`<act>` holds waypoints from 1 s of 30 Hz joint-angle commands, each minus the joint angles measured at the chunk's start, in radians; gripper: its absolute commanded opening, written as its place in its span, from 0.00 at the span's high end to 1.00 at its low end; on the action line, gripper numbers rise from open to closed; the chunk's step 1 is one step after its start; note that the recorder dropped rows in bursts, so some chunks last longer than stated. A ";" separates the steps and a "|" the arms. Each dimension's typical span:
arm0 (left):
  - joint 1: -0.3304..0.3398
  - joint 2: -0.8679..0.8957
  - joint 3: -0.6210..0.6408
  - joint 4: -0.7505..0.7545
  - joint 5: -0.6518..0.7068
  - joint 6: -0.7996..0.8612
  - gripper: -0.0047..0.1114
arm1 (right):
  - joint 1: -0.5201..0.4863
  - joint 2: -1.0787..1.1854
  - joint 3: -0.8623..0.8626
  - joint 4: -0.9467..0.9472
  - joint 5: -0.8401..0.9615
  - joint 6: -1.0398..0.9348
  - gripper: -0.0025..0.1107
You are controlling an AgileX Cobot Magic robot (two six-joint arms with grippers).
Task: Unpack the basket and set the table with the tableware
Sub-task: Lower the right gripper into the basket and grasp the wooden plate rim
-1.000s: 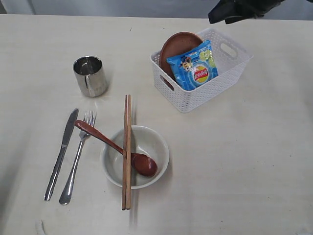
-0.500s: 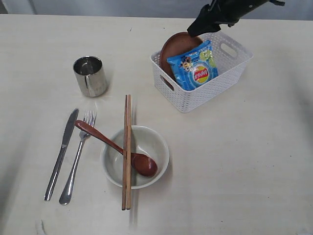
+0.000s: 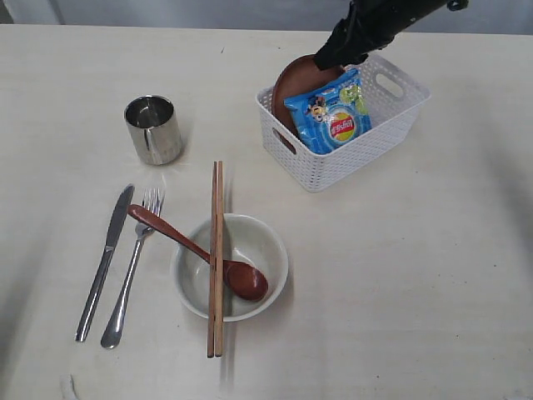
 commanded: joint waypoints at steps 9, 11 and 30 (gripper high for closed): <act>0.002 -0.003 0.002 -0.001 -0.006 0.000 0.96 | 0.023 0.021 -0.008 -0.061 -0.109 -0.026 0.52; 0.002 -0.003 0.002 -0.001 -0.006 0.000 0.96 | 0.023 0.034 -0.008 -0.061 -0.100 -0.026 0.52; 0.002 -0.003 0.002 -0.001 -0.006 0.000 0.96 | 0.023 0.057 -0.008 -0.061 -0.126 -0.069 0.98</act>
